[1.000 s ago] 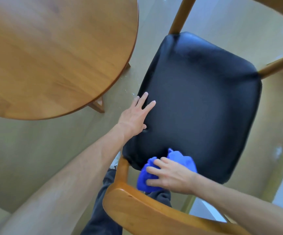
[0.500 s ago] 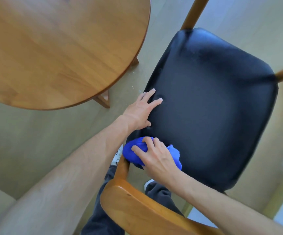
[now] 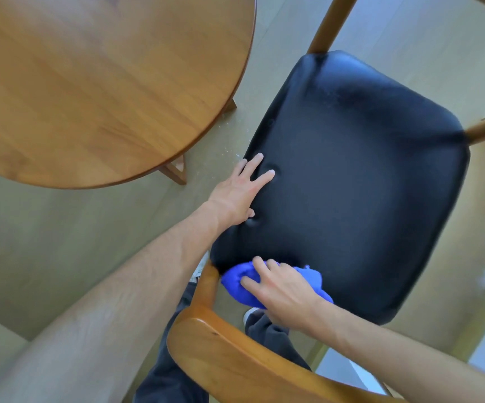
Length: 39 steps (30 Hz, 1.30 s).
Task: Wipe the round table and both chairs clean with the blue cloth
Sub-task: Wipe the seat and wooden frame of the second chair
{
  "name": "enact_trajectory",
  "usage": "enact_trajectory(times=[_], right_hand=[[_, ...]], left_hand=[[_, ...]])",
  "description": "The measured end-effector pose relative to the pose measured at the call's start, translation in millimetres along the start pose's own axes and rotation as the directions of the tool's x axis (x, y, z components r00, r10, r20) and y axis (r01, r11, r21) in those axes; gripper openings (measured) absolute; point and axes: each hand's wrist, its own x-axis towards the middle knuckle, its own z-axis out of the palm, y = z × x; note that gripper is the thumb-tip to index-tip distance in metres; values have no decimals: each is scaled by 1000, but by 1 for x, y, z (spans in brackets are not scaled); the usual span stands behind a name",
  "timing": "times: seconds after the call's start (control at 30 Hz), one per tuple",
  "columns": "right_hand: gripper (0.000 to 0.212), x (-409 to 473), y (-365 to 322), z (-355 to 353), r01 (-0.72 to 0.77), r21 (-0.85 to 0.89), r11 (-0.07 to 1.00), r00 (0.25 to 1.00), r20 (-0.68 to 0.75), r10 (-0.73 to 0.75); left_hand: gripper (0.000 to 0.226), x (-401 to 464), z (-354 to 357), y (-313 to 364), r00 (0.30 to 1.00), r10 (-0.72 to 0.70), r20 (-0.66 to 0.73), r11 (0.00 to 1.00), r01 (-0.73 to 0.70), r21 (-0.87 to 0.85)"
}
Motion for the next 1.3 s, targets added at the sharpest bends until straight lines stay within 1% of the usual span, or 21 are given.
enact_trajectory(times=[0.07, 0.23, 0.27, 0.33, 0.4, 0.43, 0.5, 0.57, 0.63, 0.7, 0.87, 0.93, 0.97, 1.0, 1.03, 1.1, 1.13, 1.17, 1.2, 1.23, 1.3], right_hand=[[39, -20, 11, 9, 78, -24, 997, 997, 6, -78], [40, -29, 48, 12, 206, 16, 978, 973, -108, -203], [41, -22, 51, 10, 186, 25, 982, 968, -177, -179], [45, 2, 46, 7, 49, 103, 994, 942, -334, -12], [47, 28, 31, 5, -52, 213, 976, 895, -424, 140], [48, 35, 23, 7, -45, 225, 973, 888, -437, 142], [51, 26, 13, 20, 69, 163, 984, 920, -392, 0], [48, -12, 20, 37, 263, 64, 963, 939, -248, -240], [42, -53, 44, 48, 455, -62, 888, 888, -39, -458], [46, -87, 78, 49, 474, -64, 878, 880, 69, -470], [64, -119, 175, 21, 216, 12, 976, 976, 25, -216], [62, -123, 212, 7, 27, 45, 999, 999, -47, -25], [60, -124, 228, 2, -97, 99, 990, 988, -111, 107], [59, -122, 239, 0, -252, 188, 949, 943, -173, 284], [58, -116, 244, 1, -425, 299, 854, 837, -231, 497], [54, -89, 237, 3, -680, 533, 503, 445, -245, 861], [54, -69, 222, 3, -716, 596, 364, 293, -216, 931], [54, -50, 202, 3, -732, 610, 304, 219, -211, 952], [55, -36, 179, 3, -729, 608, 315, 218, -230, 948], [56, -27, 154, 4, -700, 608, 376, 273, -259, 926], [60, -17, 98, 11, -583, 574, 575, 479, -329, 814]], left_hand=[[91, 0, 0, -1, 1000, 1, 2, 1000, -1, 4], [91, -1, 1, -2, 1000, 3, -4, 1000, -3, 4], [91, -1, 1, -1, 1000, 6, -3, 1000, -6, 2], [92, -1, 2, -2, 1000, 4, -6, 1000, -4, -2], [92, 0, 2, -2, 1000, 7, -15, 1000, -7, -7], [92, 1, 2, -2, 1000, 8, -18, 1000, -8, -6], [92, 1, 3, -2, 1000, 6, -12, 1000, -6, -2], [92, 0, 3, -2, 1000, 3, -11, 1000, -3, 2], [92, 0, 4, -3, 1000, 2, -16, 1000, -1, 4], [92, 1, 5, -4, 1000, 6, -19, 1000, -6, 7], [92, 1, 6, -4, 1000, 9, -17, 1000, -9, -5], [92, 2, 6, -4, 1000, 11, -17, 1000, -11, 3], [92, 2, 7, -5, 1000, 7, -17, 1000, -7, 6], [92, 3, 7, -5, 1000, 4, -16, 1000, -4, 4], [93, 3, 8, -6, 1000, 5, -17, 1000, -5, 0], [93, 5, 10, -6, 999, 15, -32, 1000, -16, 0], [93, 3, 11, -8, 999, 15, -35, 1000, -15, -4], [93, 2, 11, -9, 999, 12, -31, 1000, -13, -10], [94, 1, 10, -7, 1000, 12, -25, 1000, -13, -16], [94, 1, 9, -7, 1000, 16, -23, 1000, -16, -19], [94, 0, 5, -5, 999, 22, -26, 999, -23, -23]])
